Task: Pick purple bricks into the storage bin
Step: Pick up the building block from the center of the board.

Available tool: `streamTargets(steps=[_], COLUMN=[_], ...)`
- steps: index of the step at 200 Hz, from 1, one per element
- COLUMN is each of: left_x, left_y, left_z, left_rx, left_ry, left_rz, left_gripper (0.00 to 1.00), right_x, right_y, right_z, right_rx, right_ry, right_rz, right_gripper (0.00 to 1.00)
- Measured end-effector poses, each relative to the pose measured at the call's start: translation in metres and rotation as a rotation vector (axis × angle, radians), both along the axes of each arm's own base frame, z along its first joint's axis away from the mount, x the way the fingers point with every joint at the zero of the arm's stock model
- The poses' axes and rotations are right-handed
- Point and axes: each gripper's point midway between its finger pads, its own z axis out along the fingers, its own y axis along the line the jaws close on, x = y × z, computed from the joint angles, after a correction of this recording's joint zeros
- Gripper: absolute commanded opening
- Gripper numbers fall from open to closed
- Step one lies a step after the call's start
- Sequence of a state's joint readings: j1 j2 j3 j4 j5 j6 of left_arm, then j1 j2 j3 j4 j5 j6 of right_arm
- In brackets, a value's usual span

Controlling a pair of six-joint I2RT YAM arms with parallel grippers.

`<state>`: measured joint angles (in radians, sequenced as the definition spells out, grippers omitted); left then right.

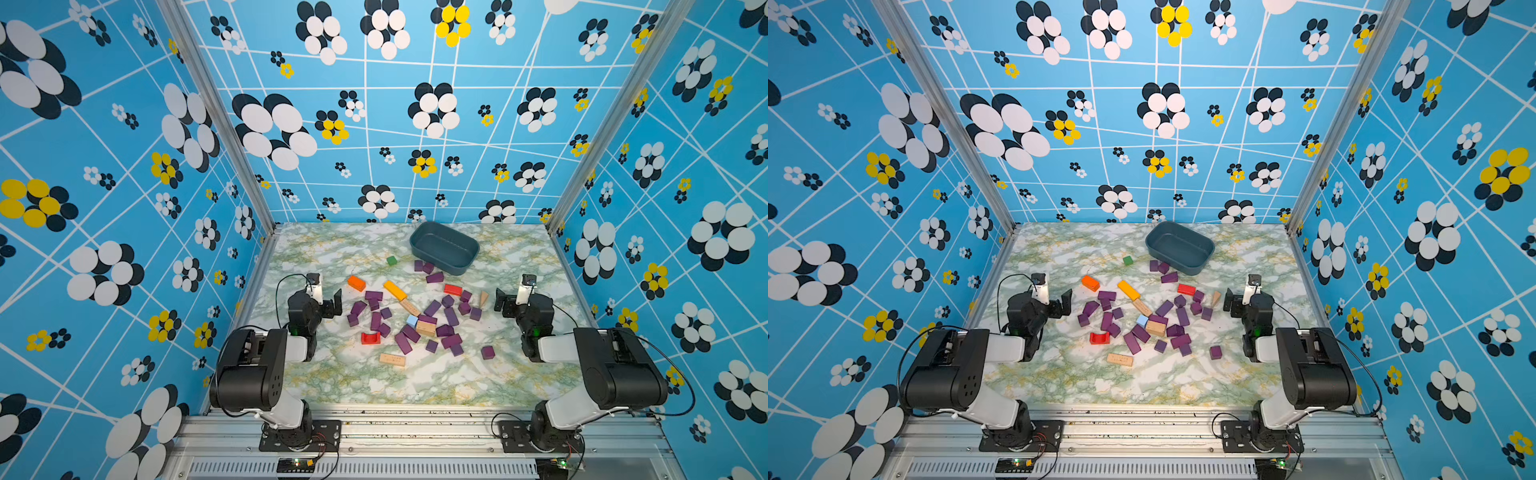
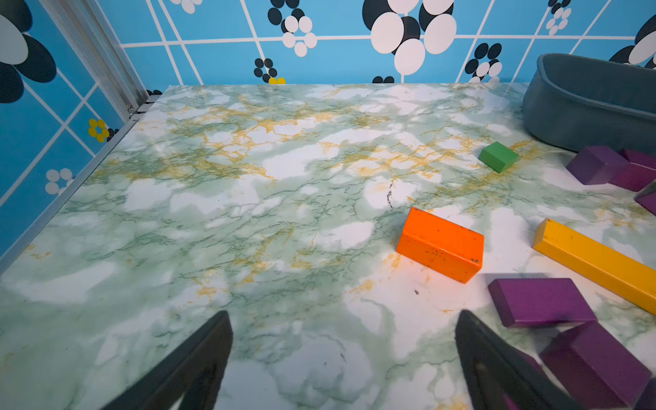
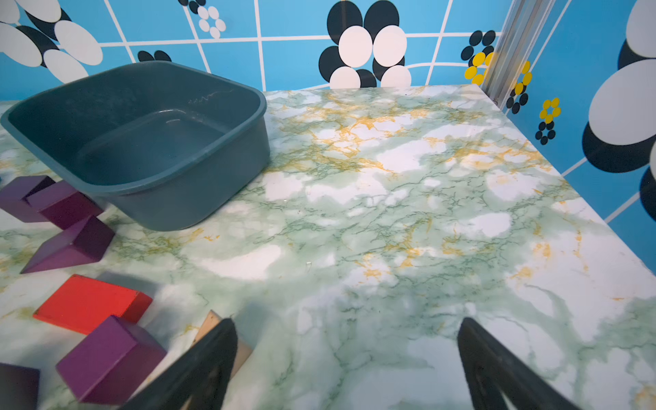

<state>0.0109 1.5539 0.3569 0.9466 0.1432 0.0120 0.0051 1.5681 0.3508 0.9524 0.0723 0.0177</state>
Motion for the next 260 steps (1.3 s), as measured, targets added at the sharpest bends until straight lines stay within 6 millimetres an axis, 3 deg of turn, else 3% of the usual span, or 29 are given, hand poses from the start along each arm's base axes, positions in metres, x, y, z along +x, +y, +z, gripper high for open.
streamTargets(steps=[260], left_x=[0.002], left_y=[0.011], left_z=[0.0], left_rx=[0.017], left_ry=[0.003], left_rz=[0.06], left_gripper=[0.99], right_x=[0.003], right_y=[-0.005], right_z=[0.004], right_rx=[-0.002], right_ry=[-0.007], right_rz=[-0.029], right_gripper=[0.99])
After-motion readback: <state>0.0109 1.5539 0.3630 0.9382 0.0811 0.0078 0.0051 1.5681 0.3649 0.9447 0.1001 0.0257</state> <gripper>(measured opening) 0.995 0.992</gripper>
